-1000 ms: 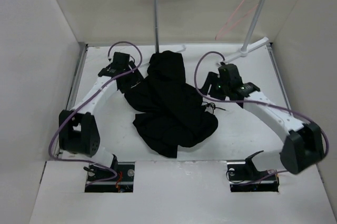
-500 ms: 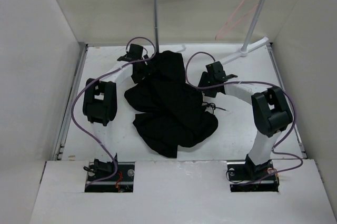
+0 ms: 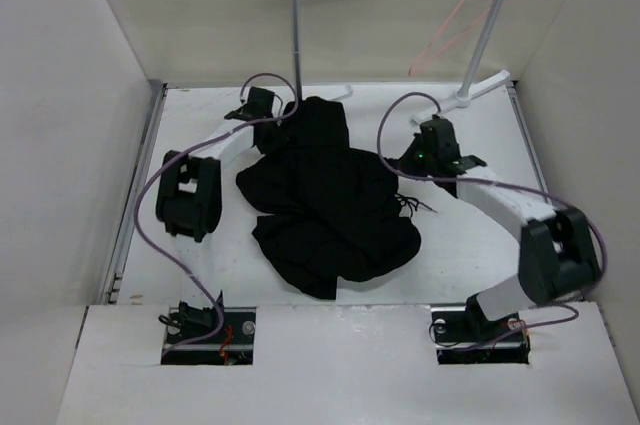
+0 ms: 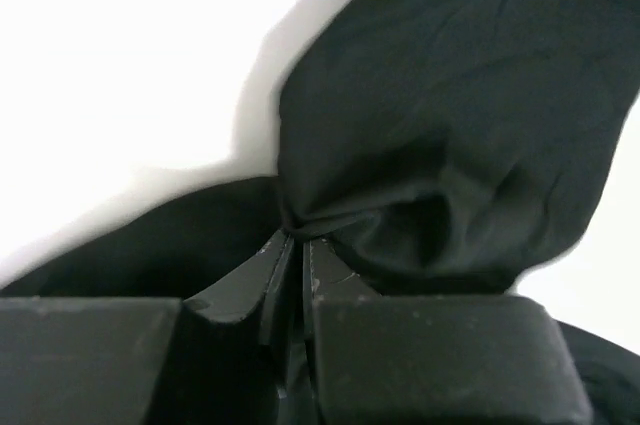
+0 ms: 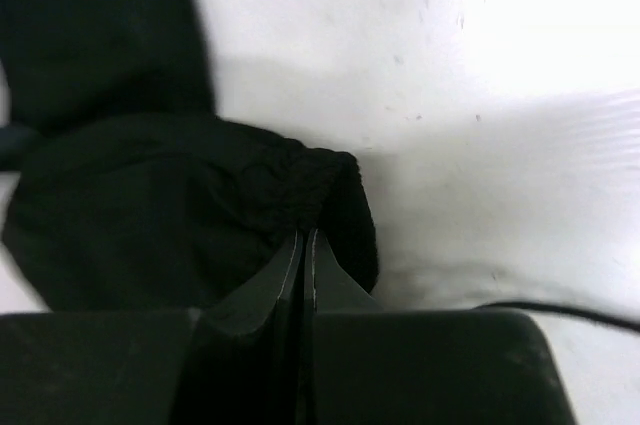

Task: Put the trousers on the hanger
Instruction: Flatten out the trousers at the center of the board.

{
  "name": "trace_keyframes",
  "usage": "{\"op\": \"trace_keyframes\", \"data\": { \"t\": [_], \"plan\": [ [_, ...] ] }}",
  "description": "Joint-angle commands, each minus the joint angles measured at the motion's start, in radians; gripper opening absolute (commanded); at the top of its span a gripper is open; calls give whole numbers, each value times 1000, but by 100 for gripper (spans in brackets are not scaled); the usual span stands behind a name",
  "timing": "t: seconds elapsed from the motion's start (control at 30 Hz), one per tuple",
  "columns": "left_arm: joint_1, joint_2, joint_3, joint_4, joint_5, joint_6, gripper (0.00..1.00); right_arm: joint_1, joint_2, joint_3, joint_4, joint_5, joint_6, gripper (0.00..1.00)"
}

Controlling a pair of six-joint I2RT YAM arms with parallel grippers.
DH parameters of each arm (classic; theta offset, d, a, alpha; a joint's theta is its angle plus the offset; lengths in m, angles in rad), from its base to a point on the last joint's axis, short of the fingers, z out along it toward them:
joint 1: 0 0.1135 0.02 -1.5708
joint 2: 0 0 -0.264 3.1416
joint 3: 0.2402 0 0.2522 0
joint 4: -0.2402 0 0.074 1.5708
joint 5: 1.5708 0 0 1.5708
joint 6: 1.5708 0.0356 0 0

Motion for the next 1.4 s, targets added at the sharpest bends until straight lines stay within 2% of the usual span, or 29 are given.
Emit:
{"op": "trace_keyframes", "data": {
  "t": [0.0,0.1,0.17,0.3,0.43,0.6,0.67,0.77,0.9,0.97,1.0,1.07,1.13,1.17,1.2,1.23,1.27,1.37],
  "plan": [
    [49,-337,-104,-3,-110,-14,2,-10,-241,-22,-11,84,-24,3],
    [67,-586,-197,-52,-133,-39,2,-6,-451,-46,-103,115,-25,3],
    [76,-747,-202,-119,-172,-46,2,5,-546,-32,-168,127,-16,3],
    [82,-947,-42,-302,-269,-20,3,74,-723,63,-307,184,-5,3],
    [56,-985,207,-428,-286,12,5,167,-824,206,-419,262,-11,3],
    [56,-923,414,-560,-300,24,5,292,-887,333,-507,370,2,3],
    [82,-907,427,-616,-321,39,5,324,-905,346,-534,393,21,3],
    [137,-884,337,-679,-354,69,6,295,-899,324,-581,419,12,3],
    [194,-718,178,-634,-357,102,6,73,-805,222,-521,353,-7,3],
    [196,-554,201,-536,-343,105,7,-85,-728,172,-413,258,-1,2],
    [199,-440,268,-510,-344,109,7,-167,-676,156,-357,214,4,1],
    [194,-163,536,-540,-299,119,14,-287,-550,155,-302,155,22,0],
    [194,89,874,-673,-271,138,32,-349,-432,160,-265,142,36,0],
    [197,167,998,-755,-269,133,39,-367,-389,165,-259,135,39,0],
    [202,192,1035,-811,-278,127,43,-377,-361,165,-249,131,39,0],
    [213,164,976,-816,-289,122,45,-378,-346,157,-242,129,39,0],
    [217,95,839,-769,-312,121,49,-375,-341,143,-226,132,35,0],
    [240,-202,287,-457,-360,101,57,-375,-341,91,-185,128,19,0]
  ]
}}
